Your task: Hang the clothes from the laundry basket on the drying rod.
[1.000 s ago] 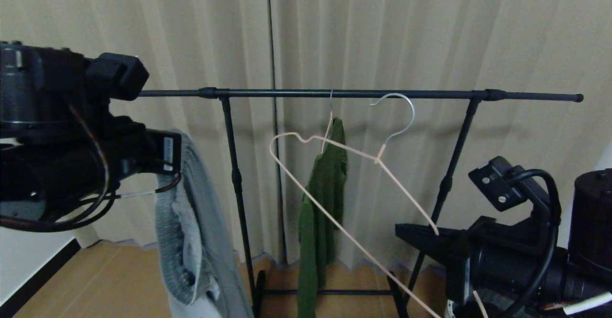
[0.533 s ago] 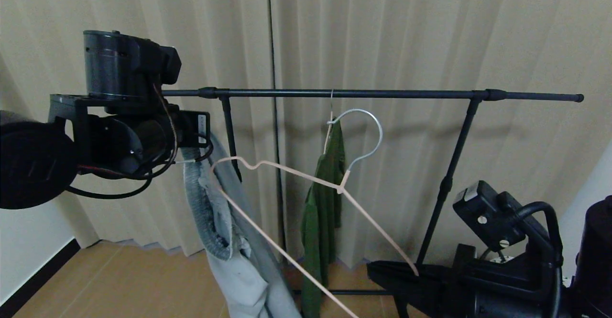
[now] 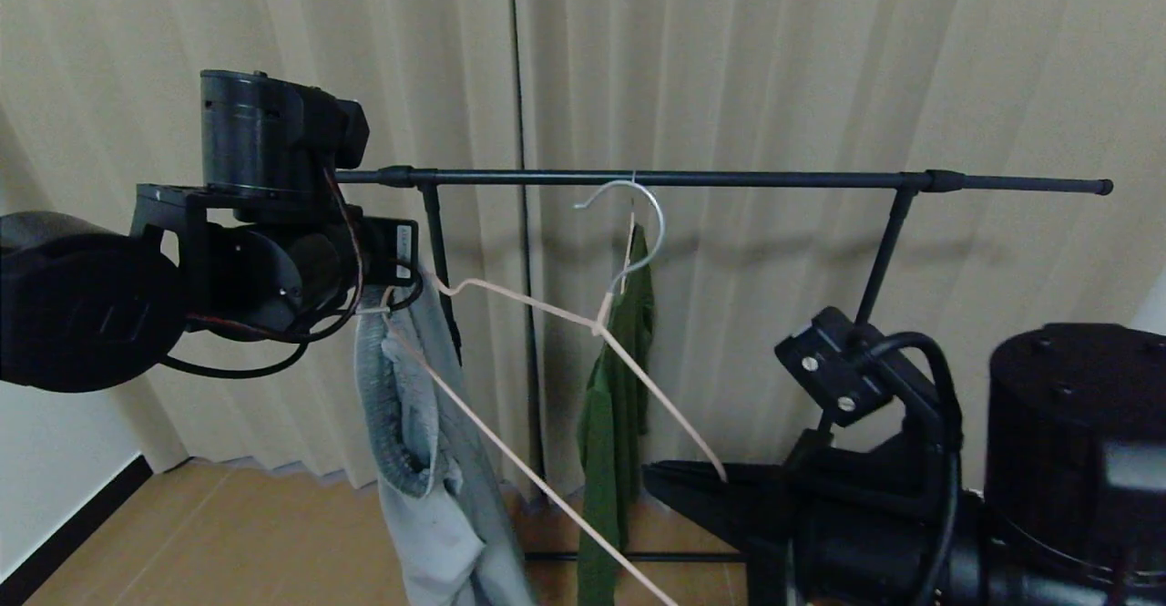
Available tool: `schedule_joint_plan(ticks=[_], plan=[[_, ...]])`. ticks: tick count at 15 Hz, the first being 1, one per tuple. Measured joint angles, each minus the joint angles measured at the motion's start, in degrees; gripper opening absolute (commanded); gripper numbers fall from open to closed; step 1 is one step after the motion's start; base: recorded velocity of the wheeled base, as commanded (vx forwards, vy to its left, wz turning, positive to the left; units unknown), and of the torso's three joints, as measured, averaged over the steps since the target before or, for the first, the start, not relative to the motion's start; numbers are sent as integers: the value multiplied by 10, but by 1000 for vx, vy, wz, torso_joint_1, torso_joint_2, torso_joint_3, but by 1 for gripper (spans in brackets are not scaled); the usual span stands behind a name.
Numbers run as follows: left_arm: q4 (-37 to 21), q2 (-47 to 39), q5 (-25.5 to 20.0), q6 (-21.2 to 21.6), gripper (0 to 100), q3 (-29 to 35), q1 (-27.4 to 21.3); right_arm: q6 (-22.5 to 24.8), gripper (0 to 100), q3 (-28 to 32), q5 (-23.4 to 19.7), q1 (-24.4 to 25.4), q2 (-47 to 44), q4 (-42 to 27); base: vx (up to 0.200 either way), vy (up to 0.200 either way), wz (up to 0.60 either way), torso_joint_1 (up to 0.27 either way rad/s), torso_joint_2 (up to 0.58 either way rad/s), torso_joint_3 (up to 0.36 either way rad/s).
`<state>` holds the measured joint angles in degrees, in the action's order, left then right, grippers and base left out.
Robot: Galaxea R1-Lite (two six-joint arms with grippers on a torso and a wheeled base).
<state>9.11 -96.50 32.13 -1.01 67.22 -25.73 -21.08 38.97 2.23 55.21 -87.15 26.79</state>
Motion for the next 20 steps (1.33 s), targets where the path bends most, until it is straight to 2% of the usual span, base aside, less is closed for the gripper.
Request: schedule_joint_plan(ticks=[3,8,12,20], plan=[[0,-1,14,0,0,-1,4,-21,0,51,27,-5,-56,-7,0,0,0,0,0,0],[0,-2,55,3,0,0,10,-30,0,68,52,-18,-97,-8,0,0,0,0,0,0],[-1,-1,65,5,0,-4,17,-30,0,77,80,-49,-109,-5,0,0,0,0,0,0],[1,5,74,20,0,-42,15,-29,0,151,138,-89,-160,0,0,0,0,0,0,0]])
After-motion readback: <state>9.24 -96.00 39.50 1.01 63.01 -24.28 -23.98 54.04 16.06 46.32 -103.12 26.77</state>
